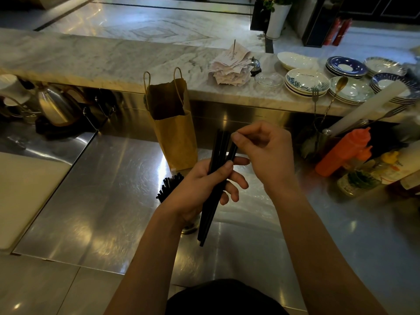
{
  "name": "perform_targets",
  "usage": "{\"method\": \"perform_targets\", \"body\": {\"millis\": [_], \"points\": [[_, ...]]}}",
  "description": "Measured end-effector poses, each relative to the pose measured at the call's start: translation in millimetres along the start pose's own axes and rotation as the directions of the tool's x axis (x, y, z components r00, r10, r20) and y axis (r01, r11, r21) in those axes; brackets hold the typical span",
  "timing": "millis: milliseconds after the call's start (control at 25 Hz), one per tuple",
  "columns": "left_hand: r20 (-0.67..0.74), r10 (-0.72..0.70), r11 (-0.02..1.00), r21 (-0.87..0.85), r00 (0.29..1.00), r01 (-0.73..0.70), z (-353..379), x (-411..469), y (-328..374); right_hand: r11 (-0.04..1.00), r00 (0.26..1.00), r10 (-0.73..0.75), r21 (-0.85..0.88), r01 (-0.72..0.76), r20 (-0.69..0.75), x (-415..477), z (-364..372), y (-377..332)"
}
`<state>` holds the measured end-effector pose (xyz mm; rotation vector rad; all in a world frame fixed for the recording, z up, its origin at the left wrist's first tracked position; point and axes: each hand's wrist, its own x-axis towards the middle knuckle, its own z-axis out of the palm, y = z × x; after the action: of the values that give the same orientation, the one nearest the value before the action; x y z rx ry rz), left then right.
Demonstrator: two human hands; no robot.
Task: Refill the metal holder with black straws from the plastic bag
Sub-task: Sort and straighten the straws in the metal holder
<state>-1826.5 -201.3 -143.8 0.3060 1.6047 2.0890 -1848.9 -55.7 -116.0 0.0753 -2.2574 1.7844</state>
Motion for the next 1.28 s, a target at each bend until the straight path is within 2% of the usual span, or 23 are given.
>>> {"method": "perform_targets", "body": {"millis": [160,280,360,480,640,800,920,1000,1080,1160,1200,1280], "points": [[0.013,0.026,0.999,0.021,1.000,-0.026,-1.5,-0.2,-0.9,0.988,0.993,0.106,0.121,-0.098,-0.058,5.3,-7.9,3.1],[0.034,0.028,0.998,0.048,0.999,-0.029,-6.1,-1.5,-3.3,0.932,0.971,0.228,0.304,-0.197,-0.070,11.7,-18.8,2.1],[0.084,-0.003,0.998,0.067,0.996,-0.002,-9.1,-2.4,-4.2,0.911,0.967,0.245,0.357,-0.207,-0.065,13.0,-23.6,3.0],[0.107,-0.041,0.996,0.081,0.993,0.032,-14.0,-4.0,-7.7,0.849,0.927,0.324,0.492,-0.195,-0.191,20.0,-34.3,8.0],[-0.132,-0.015,0.998,-0.056,0.991,0.008,-27.0,-1.3,-17.4,0.807,0.820,0.424,0.572,-0.149,-0.385,29.1,-43.6,25.9],[-0.405,0.028,0.977,-0.180,0.914,-0.110,-31.2,8.6,-17.1,0.720,0.798,0.497,0.675,-0.160,-0.341,21.7,-26.5,34.1],[-0.541,0.031,0.949,-0.249,0.840,-0.196,-33.0,11.5,-17.0,0.672,0.804,0.498,0.731,-0.121,-0.325,22.1,-22.4,30.4],[-0.599,0.045,0.933,-0.260,0.799,-0.248,-31.9,12.1,-15.5,0.689,0.849,0.446,0.714,-0.125,-0.282,18.5,-15.0,28.2],[-0.642,0.064,0.911,-0.275,0.764,-0.307,-27.8,13.4,-12.0,0.736,0.920,0.372,0.643,-0.212,-0.122,8.3,-0.5,28.7],[-0.690,0.066,0.883,-0.297,0.721,-0.365,-23.6,14.4,-7.5,0.824,0.950,0.301,0.480,-0.301,0.080,-3.7,13.8,32.4],[-0.713,0.062,0.868,-0.307,0.698,-0.391,-22.5,14.1,-5.2,0.885,0.953,0.272,0.354,-0.302,0.133,-8.5,19.2,34.6],[-0.737,0.059,0.835,-0.334,0.674,-0.438,-20.6,11.6,-0.9,0.950,0.963,0.241,0.174,-0.260,0.123,-14.4,27.8,38.3]]}}
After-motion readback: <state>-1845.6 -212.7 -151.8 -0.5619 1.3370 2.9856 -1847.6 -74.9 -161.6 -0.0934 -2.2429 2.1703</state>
